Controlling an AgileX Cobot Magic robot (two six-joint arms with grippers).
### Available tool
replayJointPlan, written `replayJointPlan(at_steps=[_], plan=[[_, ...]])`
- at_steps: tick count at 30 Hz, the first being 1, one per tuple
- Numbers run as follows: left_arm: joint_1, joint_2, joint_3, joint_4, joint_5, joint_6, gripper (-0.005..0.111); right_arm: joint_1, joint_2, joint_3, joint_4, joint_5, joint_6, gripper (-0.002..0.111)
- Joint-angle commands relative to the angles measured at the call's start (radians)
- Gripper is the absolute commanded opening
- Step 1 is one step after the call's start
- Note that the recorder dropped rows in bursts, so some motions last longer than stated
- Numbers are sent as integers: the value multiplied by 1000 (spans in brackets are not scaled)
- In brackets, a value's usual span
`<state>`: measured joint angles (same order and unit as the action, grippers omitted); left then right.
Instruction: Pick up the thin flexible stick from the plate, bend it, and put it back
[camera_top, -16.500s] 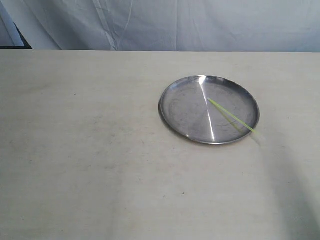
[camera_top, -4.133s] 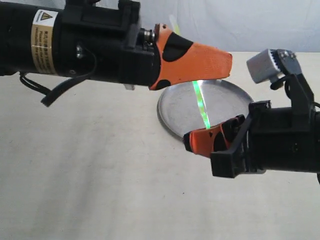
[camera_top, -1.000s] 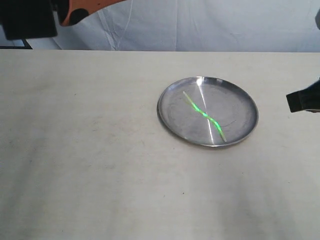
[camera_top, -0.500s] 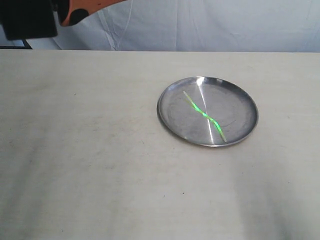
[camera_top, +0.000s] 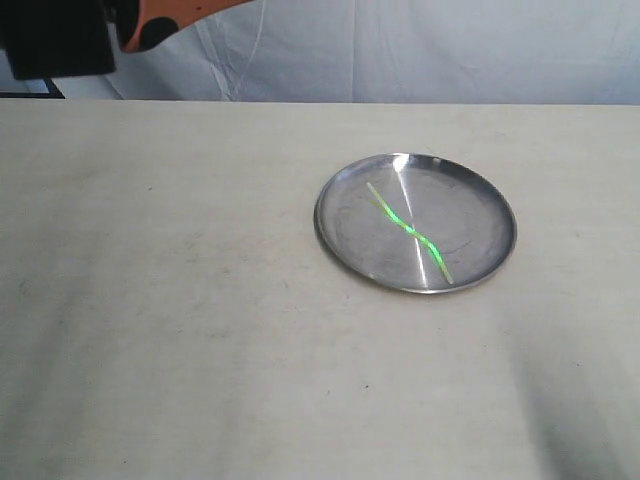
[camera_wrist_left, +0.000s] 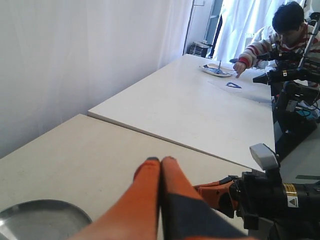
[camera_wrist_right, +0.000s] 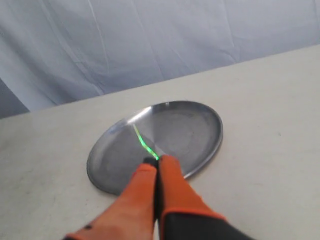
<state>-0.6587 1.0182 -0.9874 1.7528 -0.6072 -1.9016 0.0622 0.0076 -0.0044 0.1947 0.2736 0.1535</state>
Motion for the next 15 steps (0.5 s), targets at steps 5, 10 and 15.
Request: replayJointPlan(at_steps=[5, 10, 15], plan=[[-1, -5, 4, -8, 6, 3, 0, -7, -8, 4, 2, 38, 0, 0], [-1, -5, 4, -8, 6, 3, 0, -7, -8, 4, 2, 38, 0, 0], [-1, -5, 4, -8, 6, -10, 0, -7, -8, 4, 2, 38, 0, 0]])
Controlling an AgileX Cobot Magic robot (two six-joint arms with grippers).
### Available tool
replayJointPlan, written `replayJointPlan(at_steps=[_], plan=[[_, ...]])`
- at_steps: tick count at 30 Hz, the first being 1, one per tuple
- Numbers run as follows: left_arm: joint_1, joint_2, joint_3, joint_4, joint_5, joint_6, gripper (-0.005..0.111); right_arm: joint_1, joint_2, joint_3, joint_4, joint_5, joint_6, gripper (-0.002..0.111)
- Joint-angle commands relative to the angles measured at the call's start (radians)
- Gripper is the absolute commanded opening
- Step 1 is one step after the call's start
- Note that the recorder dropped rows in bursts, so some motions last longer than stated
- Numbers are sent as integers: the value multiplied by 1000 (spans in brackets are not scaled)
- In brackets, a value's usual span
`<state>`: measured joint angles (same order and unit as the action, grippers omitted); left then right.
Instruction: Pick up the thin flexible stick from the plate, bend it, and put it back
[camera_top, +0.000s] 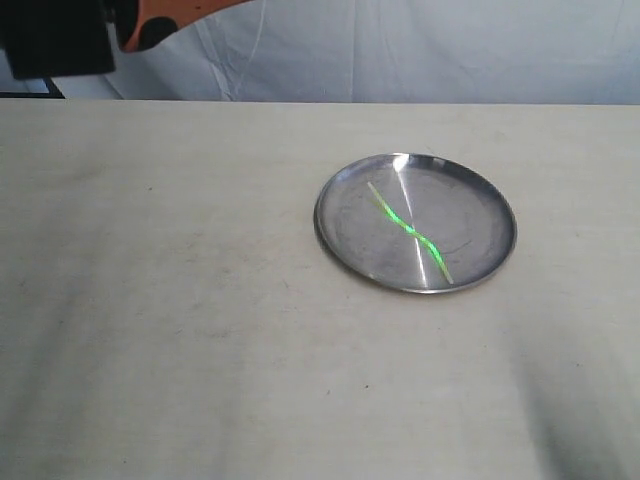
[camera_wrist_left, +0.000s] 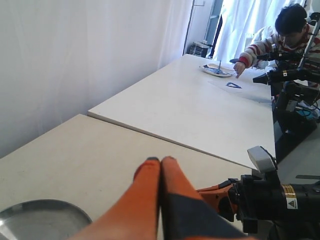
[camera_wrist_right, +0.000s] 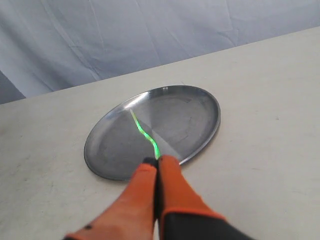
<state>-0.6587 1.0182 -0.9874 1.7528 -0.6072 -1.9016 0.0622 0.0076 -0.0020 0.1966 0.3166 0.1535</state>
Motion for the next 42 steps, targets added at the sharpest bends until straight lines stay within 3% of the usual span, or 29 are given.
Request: replayJointPlan(at_steps=[1, 4, 6, 12, 14, 18, 22, 33, 37, 42], plan=[[-1, -5, 4, -8, 6, -18, 0, -7, -8, 2, 0, -5, 0, 0], [-1, -5, 32, -22, 53, -33, 0, -7, -8, 2, 0, -5, 0, 0], [-1, -7, 78, -121, 131, -31, 0, -7, -8, 2, 0, -5, 0, 0], [-1, -38, 308, -736, 580, -26, 0, -7, -8, 2, 0, -5, 0, 0], [5, -48, 380, -782, 644, -26, 0, -7, -8, 2, 0, -5, 0, 0], [40, -87, 485, -771, 644, -26, 0, -7, -8, 2, 0, -5, 0, 0], [121, -168, 553, -778, 644, -31, 0, -7, -8, 2, 0, -5, 0, 0], [539, -572, 828, -838, 449, -31, 0, -7, -8, 2, 0, -5, 0, 0], [602, -754, 949, -841, 453, -26, 0, -7, -8, 2, 0, -5, 0, 0], [616, -935, 987, -883, 545, -70, 0, -7, -8, 2, 0, -5, 0, 0]])
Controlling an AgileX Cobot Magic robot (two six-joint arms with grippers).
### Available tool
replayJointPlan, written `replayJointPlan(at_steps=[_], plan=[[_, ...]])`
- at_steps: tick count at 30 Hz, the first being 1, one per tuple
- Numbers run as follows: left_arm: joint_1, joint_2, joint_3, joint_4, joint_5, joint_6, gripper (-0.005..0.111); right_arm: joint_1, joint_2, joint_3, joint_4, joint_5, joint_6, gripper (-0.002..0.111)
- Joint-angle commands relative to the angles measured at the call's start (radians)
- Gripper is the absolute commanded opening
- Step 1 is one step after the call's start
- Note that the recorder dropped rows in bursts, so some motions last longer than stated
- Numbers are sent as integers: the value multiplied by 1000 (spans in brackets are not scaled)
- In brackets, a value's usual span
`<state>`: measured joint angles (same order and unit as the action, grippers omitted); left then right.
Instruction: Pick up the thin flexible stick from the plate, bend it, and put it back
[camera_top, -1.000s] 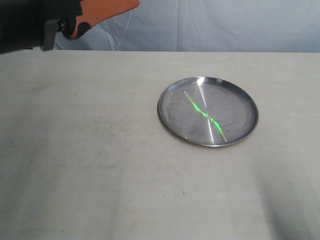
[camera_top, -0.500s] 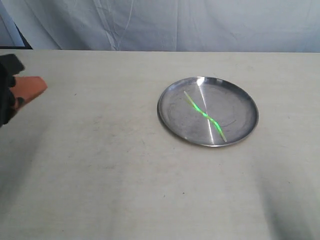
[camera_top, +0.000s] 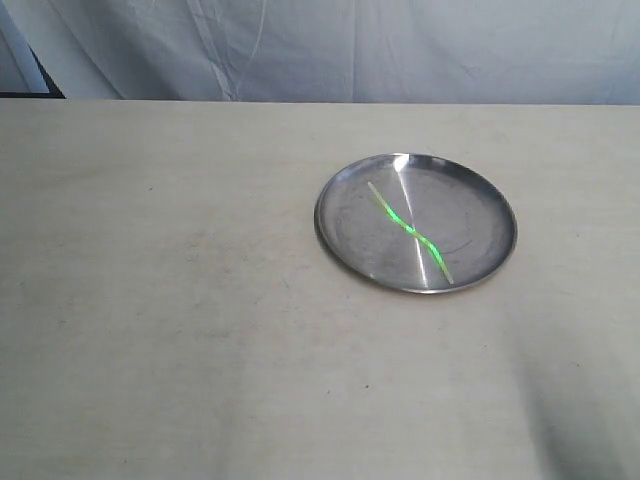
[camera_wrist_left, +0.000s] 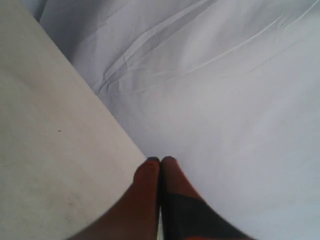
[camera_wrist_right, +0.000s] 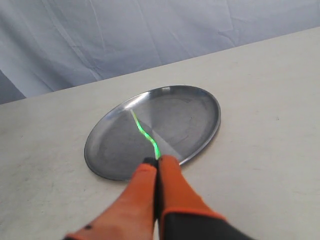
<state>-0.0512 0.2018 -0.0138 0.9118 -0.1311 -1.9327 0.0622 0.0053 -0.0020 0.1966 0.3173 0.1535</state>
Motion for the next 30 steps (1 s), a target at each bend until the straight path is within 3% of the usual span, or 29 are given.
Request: replayJointPlan(at_steps=[1, 4, 9, 16, 22, 25, 27, 30], plan=[[9, -144, 14, -56, 91, -72, 0, -7, -5, 2, 0, -5, 0, 0], [7, -202, 14, -175, 195, -161, 0, -7, -5, 2, 0, -5, 0, 0], [-7, -202, 14, -308, 316, -144, 0, -7, -5, 2, -2, -6, 0, 0], [-13, -202, 14, -366, 233, -136, 0, -7, -5, 2, -2, -6, 0, 0], [-11, -202, 14, -404, 59, -120, 0, -7, -5, 2, -2, -6, 2, 0], [-11, -202, 14, -475, 53, -36, 0, -7, -5, 2, -2, -6, 2, 0], [-11, -202, 14, -583, 17, 104, 0, -7, -5, 2, -2, -6, 2, 0], [-11, -202, 14, -772, -45, 593, 0, -7, -5, 2, -2, -6, 2, 0]])
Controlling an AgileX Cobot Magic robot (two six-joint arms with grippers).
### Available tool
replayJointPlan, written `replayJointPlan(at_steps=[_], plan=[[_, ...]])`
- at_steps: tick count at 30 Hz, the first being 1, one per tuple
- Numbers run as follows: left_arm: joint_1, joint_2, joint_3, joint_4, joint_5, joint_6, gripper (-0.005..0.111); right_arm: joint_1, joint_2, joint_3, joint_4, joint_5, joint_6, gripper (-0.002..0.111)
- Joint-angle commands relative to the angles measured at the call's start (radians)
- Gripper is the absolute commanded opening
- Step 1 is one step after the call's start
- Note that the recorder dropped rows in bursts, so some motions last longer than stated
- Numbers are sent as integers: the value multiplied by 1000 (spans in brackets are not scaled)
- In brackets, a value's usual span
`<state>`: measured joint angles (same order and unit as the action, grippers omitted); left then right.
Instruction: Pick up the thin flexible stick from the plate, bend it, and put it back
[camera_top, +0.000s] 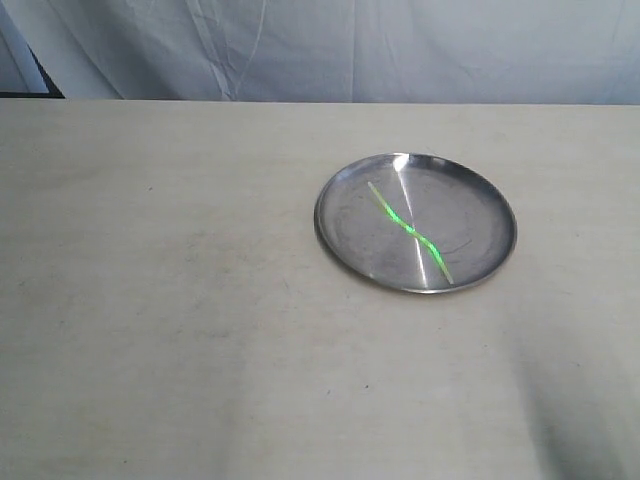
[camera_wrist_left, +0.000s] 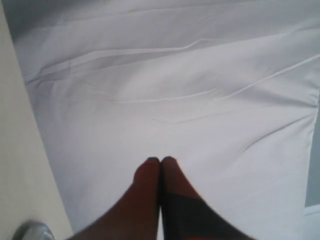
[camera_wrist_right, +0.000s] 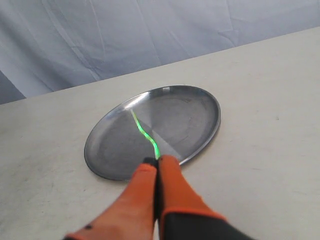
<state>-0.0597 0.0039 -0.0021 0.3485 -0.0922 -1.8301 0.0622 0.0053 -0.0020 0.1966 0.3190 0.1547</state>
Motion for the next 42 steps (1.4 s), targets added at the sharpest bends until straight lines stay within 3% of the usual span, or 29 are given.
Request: replayJointPlan(at_steps=[1, 3, 6, 11, 15, 42], plan=[[-3, -4, 2, -228, -107, 692, 0, -7, -5, 2, -4, -7, 1, 0], [-3, -4, 2, -191, -121, 958, 0, -7, -5, 2, -4, -7, 1, 0], [-3, -4, 2, -180, -35, 1202, 0, -7, -5, 2, -4, -7, 1, 0], [-3, -4, 2, -226, 217, 1416, 0, -7, -5, 2, -4, -7, 1, 0], [-3, -4, 2, -292, 328, 1423, 0, -7, -5, 2, -4, -7, 1, 0], [-3, -4, 2, -284, 324, 1423, 0, -7, -5, 2, -4, -7, 1, 0]])
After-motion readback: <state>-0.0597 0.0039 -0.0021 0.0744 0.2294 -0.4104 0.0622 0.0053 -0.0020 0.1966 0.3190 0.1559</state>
